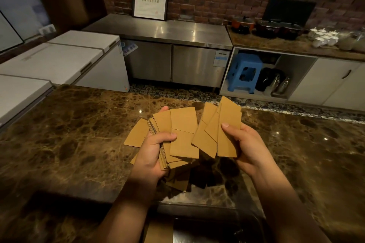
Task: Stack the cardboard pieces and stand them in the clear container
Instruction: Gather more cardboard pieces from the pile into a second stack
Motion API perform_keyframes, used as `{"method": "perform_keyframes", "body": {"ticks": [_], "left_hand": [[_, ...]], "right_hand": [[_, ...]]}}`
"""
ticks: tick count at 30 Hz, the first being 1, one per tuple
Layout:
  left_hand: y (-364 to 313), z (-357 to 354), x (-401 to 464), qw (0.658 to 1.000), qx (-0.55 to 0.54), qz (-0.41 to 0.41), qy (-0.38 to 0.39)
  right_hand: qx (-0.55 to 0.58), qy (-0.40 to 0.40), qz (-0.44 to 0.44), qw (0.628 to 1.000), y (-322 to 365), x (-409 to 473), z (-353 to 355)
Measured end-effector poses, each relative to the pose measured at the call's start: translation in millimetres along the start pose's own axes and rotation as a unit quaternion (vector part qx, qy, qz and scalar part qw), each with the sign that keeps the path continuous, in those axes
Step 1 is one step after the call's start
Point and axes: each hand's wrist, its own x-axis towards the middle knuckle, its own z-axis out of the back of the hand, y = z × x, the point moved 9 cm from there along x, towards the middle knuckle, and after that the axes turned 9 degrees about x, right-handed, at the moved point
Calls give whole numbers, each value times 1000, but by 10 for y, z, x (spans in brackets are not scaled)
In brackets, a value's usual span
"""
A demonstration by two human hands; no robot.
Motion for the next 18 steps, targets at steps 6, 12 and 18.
{"method": "perform_keyframes", "body": {"ticks": [6,12,18], "left_hand": [[41,-120,-42,999,-2,8,42],[112,-179,-35,996,-33,27,75],[310,-203,-72,988,-48,126,74]], "right_hand": [[-21,32,-6,999,-35,-17,-133],[-32,70,-8,997,-118,-36,-300],[-78,69,12,994,-153,-28,-380]]}}
